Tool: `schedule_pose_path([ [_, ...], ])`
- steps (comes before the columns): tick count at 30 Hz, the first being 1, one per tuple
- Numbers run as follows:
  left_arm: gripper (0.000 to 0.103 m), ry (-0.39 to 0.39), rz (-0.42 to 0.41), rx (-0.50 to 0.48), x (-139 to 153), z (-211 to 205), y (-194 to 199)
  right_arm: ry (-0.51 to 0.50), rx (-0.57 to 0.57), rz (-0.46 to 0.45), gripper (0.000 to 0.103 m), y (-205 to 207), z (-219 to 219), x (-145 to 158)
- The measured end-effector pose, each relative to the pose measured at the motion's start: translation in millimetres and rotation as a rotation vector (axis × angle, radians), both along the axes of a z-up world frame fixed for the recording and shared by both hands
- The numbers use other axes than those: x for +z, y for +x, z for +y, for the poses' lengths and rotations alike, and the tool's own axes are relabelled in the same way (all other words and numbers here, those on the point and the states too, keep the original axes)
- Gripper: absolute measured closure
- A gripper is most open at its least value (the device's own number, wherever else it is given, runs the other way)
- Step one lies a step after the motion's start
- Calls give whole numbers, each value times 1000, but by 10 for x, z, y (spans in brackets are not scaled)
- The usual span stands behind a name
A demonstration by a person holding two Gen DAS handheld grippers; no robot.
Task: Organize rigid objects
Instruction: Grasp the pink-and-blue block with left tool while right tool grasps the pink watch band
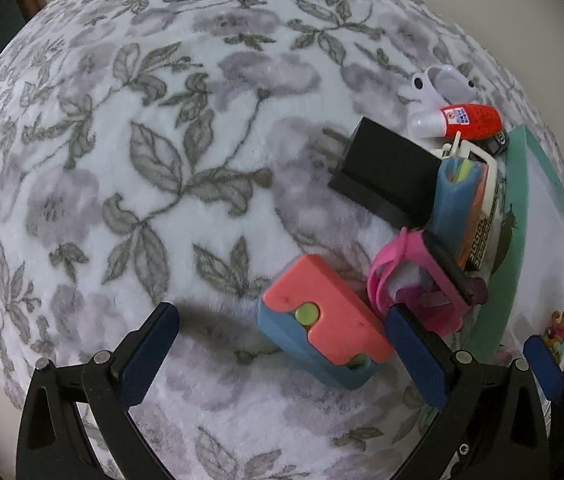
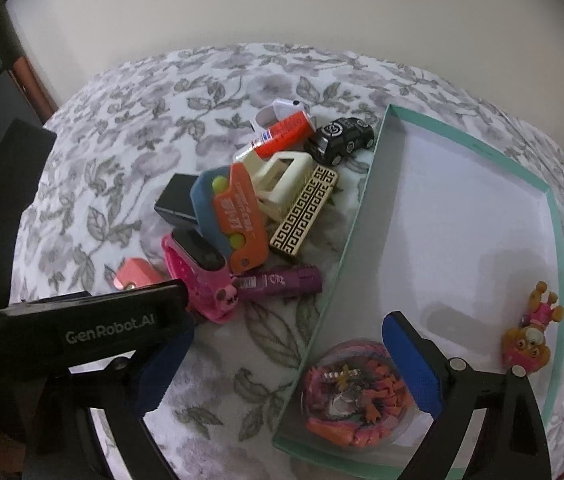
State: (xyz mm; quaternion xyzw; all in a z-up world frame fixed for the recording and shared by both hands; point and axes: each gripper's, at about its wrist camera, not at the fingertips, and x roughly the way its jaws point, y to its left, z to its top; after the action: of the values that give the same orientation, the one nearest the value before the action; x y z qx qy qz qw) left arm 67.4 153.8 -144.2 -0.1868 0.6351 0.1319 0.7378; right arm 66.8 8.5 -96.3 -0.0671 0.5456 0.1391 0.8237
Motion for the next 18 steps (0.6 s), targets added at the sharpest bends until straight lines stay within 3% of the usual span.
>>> schedule_pose_path([
  [9,0,39,32,4,36,138,-112,-6,7,16,7,-6,-3,-26],
  [12,0,73,36,38,56,246,-197,8,6,10,21,-3,0,-7],
  [18,1,71,31,94,94,417,-338,41,20,-6,36,10,73,16],
])
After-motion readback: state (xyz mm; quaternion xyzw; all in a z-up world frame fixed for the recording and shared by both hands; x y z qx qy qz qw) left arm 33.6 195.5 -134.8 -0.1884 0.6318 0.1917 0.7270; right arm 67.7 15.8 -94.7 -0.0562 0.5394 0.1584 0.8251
